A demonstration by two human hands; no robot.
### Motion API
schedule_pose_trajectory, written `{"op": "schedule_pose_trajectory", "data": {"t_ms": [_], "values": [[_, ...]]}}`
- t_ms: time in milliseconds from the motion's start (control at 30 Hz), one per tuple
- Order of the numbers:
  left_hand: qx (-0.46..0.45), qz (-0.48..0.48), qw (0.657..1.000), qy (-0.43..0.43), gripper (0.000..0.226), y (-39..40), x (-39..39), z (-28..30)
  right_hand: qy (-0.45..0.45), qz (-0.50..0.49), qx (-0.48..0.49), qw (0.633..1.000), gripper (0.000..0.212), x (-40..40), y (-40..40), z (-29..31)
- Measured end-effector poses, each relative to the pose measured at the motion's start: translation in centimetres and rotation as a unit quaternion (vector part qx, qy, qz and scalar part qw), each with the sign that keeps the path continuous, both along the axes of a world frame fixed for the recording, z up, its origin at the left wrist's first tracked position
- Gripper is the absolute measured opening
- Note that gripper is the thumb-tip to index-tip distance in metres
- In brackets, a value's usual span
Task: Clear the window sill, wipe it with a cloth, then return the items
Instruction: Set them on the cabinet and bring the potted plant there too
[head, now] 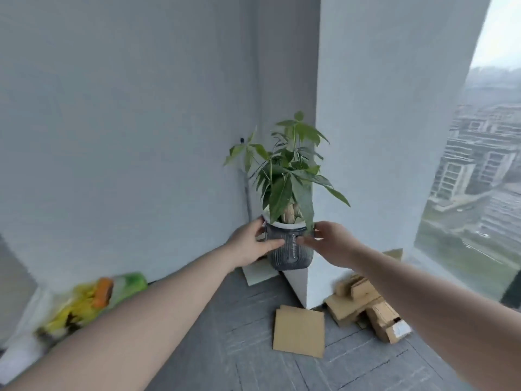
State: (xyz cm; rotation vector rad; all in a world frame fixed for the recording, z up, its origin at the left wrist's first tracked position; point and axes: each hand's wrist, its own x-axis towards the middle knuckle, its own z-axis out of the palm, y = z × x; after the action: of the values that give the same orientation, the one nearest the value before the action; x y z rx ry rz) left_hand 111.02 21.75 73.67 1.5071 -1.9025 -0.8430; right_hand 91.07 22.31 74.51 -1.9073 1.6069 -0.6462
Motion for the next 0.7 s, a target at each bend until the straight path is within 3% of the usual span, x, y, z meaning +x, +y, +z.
{"op": "schedule_pose_trajectory", "data": {"t_ms": [167,267,700], "values": [[-0.002,0.108,0.994,-0.008,0.066,2.1,18.2,-1.0,0.006,0.122,0.012,0.992,0.016,17.8,-1.6,-0.2],[0.001,0.189,0.982,0.004,0.064,4.0,27.1,-1.7,0.014,0.194,0.013,0.981,0.027,27.6,-3.0,-0.7],[0.038,0.468,0.883,0.007,0.053,10.1,59.8,-3.0,-0.003,0.458,0.025,0.888,0.037,68.0,-7.3,-4.3]]}}
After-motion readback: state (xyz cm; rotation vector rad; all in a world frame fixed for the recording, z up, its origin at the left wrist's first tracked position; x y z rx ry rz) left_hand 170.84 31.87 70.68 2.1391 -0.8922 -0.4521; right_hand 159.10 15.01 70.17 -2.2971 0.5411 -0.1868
